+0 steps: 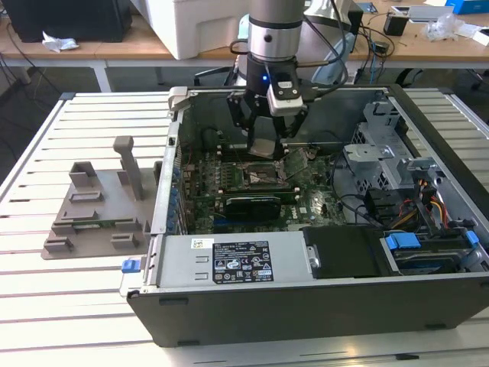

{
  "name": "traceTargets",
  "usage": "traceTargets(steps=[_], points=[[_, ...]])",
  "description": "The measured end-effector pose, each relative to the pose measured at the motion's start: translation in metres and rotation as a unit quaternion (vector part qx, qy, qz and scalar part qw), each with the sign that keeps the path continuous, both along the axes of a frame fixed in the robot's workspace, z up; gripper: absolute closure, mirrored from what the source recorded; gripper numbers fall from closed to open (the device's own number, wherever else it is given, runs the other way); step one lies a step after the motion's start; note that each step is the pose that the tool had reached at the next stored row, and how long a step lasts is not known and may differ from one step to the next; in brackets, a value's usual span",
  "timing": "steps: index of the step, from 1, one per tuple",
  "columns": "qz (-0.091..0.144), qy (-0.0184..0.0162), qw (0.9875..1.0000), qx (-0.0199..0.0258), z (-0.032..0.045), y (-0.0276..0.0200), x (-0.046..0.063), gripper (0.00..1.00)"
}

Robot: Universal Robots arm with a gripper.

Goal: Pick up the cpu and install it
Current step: 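Place the cpu into insertion slot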

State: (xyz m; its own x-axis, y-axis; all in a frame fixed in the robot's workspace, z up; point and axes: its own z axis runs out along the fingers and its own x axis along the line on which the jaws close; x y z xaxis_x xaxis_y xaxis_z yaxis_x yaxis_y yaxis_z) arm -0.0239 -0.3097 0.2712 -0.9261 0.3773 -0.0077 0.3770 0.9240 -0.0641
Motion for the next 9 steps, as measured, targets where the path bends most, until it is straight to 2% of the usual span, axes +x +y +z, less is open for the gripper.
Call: traceTargets(steps=[5,6,7,9], points=[[-0.041,0.0000,0.9992,-0.0037,0.0000,0.0000,0.0000,0.46],[-0.052,0.0000,0.9986,-0.0049,0.0000,0.0000,0.0001,0.46],[-0.075,0.0000,0.9972,-0.0069,0.0000,0.0000,0.0001,0.46],[-0.089,0.0000,0.9960,-0.0081,0.0000,0.0000,0.0001,0.46]])
